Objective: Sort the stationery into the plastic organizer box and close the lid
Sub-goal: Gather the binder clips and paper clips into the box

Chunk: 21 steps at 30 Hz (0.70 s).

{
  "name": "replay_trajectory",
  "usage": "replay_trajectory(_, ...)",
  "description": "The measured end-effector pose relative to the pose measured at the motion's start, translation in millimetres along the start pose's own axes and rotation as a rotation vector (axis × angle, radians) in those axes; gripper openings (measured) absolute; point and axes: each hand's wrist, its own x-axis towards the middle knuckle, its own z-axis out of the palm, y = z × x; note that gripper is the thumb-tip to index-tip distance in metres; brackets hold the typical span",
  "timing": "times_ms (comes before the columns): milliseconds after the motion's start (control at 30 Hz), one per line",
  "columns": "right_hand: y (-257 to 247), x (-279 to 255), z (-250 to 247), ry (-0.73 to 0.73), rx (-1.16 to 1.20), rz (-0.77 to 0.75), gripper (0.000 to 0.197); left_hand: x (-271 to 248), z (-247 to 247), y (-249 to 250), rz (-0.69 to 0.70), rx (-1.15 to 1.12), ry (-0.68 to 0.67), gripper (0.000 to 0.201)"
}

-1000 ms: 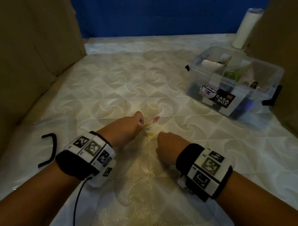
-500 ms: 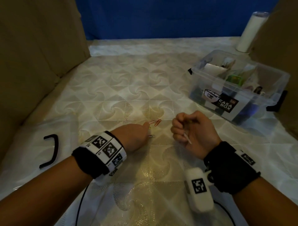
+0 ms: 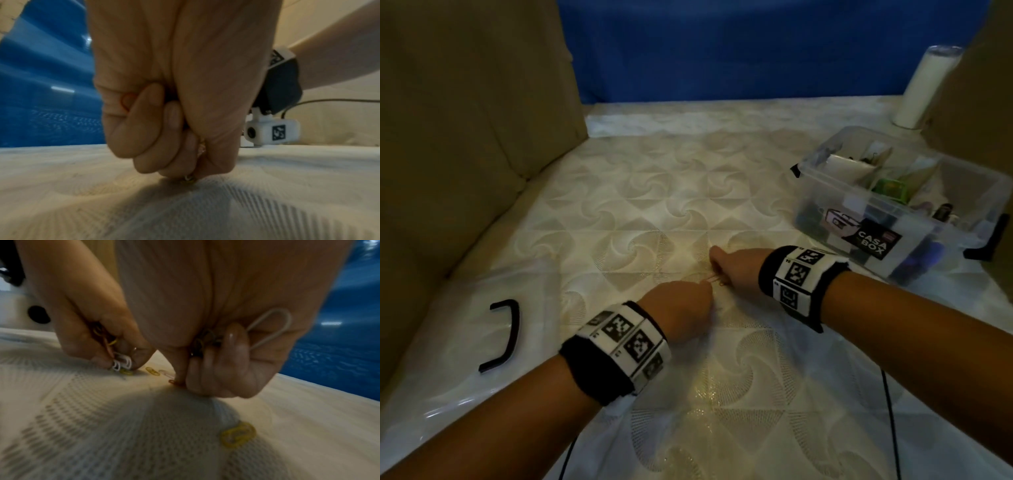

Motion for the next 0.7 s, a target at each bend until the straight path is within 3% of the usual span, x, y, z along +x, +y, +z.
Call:
replay_trajectory(100,-3.0,2.6,-2.4,-0.014,-0.15,-0.003,0.034,-1.1,-1.5,-3.4,0.007,-0.047,-0.01,0.031)
replay_trajectory(167,-5.1,3.6,-0.8,-0.011,-0.22,0.004,0.034,-0.5,-6.7,-14.9,0.024,-0.232,-0.033,0.023)
replay_trajectory(233,-7.6,3.8,4.6,-0.002,-0.239,0.031,0.035,-1.2,-11.4,-30.0,0.002,-0.606,-0.008,0.022)
replay_trajectory(300,-8.3,4.2,7.2,0.024,-0.246,0.036,0.035,-6.2,-13.4,-41.3,-0.037,-1.159,-0.012,0.028)
replay_trajectory(400,-0.7,5.1,3.6,0.011,-0.083,0.04,0.027,-13.7,-13.6,-52.3,0.053,-1.853,-0.03,0.019)
replay_trajectory(467,9.3,-0.6,0.4,-0.018,0.241,0.022,0.023,-14.2,-11.6,-56.0,0.108,-2.056,-0.02,0.017)
replay_trajectory(533,19.2,-14.0,2.5,-0.069,0.917,-0.012,0.031,-12.3,-7.8,-56.2,0.104,-2.127,-0.002,0.026)
replay_trajectory(600,29.6,-29.3,6.2,-0.102,1.589,-0.089,0.023,-9.2,-5.2,-51.6,0.056,-2.086,0.046,0.037)
replay_trajectory(633,34.1,-34.8,9.4,-0.091,1.749,-0.122,0.024,-7.4,-4.5,-48.4,0.023,-2.033,0.069,0.039)
replay_trajectory(700,36.7,-42.7,14.0,-0.036,1.844,-0.109,0.034,-5.8,-4.9,-42.0,-0.02,-1.886,0.073,0.042)
